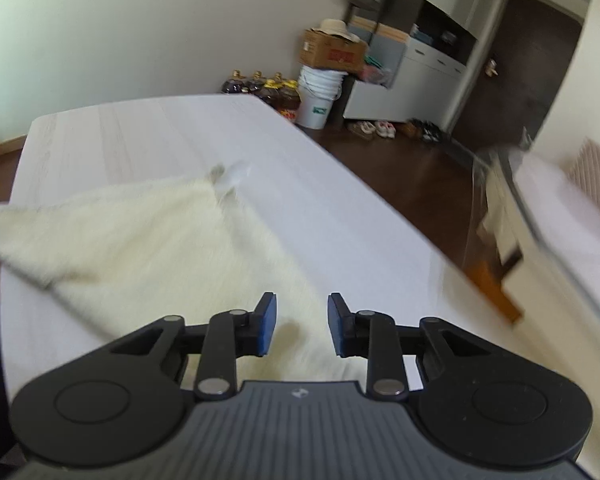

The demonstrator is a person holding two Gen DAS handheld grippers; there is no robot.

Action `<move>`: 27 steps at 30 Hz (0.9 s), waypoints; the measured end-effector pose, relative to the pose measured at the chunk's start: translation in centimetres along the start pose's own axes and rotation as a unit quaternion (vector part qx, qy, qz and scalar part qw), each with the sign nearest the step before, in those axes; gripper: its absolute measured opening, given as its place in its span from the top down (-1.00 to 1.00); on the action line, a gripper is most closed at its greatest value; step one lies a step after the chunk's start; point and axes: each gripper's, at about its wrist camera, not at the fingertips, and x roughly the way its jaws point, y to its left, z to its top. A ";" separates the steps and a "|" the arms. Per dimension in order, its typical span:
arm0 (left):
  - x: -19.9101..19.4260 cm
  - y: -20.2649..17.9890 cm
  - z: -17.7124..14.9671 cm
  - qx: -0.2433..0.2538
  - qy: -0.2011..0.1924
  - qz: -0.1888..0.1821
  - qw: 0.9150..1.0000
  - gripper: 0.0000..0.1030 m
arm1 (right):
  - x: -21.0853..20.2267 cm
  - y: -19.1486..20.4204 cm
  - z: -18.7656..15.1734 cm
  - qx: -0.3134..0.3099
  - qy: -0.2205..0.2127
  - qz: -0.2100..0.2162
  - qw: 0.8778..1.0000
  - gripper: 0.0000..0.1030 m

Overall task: Fold towel
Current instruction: 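Lower the left-held towel corner onto the table and open the left gripper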

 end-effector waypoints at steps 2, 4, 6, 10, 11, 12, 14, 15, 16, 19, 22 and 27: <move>0.1 0.0 0.1 -0.001 0.001 0.000 1.000 0.88 | 0.0 0.1 -0.6 0.000 0.004 -0.004 1.000 0.42; 0.2 0.1 0.3 -0.002 0.002 0.001 1.000 0.89 | 0.1 -0.1 -0.8 -0.006 0.002 -0.015 1.000 0.40; 0.4 0.1 0.6 -0.005 -0.002 0.003 1.000 0.88 | 0.3 -0.4 -0.9 -0.020 0.002 -0.035 0.999 0.40; 1.2 0.2 1.4 -0.016 -0.014 -0.001 1.000 0.88 | 1.9 -1.6 -0.8 -0.030 0.004 -0.058 0.998 0.39; 1.5 0.3 1.5 -0.020 -0.017 -0.003 1.000 0.88 | 2.2 -2.2 -0.8 -0.025 0.003 -0.058 0.998 0.37; 1.7 0.4 1.7 -0.023 -0.020 -0.005 1.000 0.88 | 2.5 -2.5 -0.8 -0.028 0.004 -0.070 0.997 0.37; 2.1 0.2 1.8 -0.027 -0.020 -0.018 0.999 0.88 | 3.1 -3.1 -1.0 -0.045 0.004 -0.090 0.995 0.37; 2.3 0.0 1.9 -0.026 -0.017 -0.026 0.999 0.88 | 3.3 -3.7 -1.0 -0.030 0.003 -0.080 0.996 0.36; 2.4 -0.2 1.9 -0.024 -0.015 -0.033 0.999 0.88 | 3.3 -4.2 -1.0 -0.014 0.003 -0.071 0.997 0.32; 2.8 -0.9 1.9 -0.018 -0.009 -0.056 0.998 0.88 | 3.3 -4.4 -0.8 -0.009 0.006 -0.075 0.997 0.28; 2.8 -1.0 1.6 -0.021 0.003 -0.065 0.998 0.88 | 2.6 -3.9 -0.7 0.015 -0.006 -0.078 0.997 0.28; 2.9 -0.1 1.2 -0.041 0.016 -0.067 0.997 0.88 | 1.2 -2.5 -1.5 0.046 -0.031 -0.054 0.997 0.28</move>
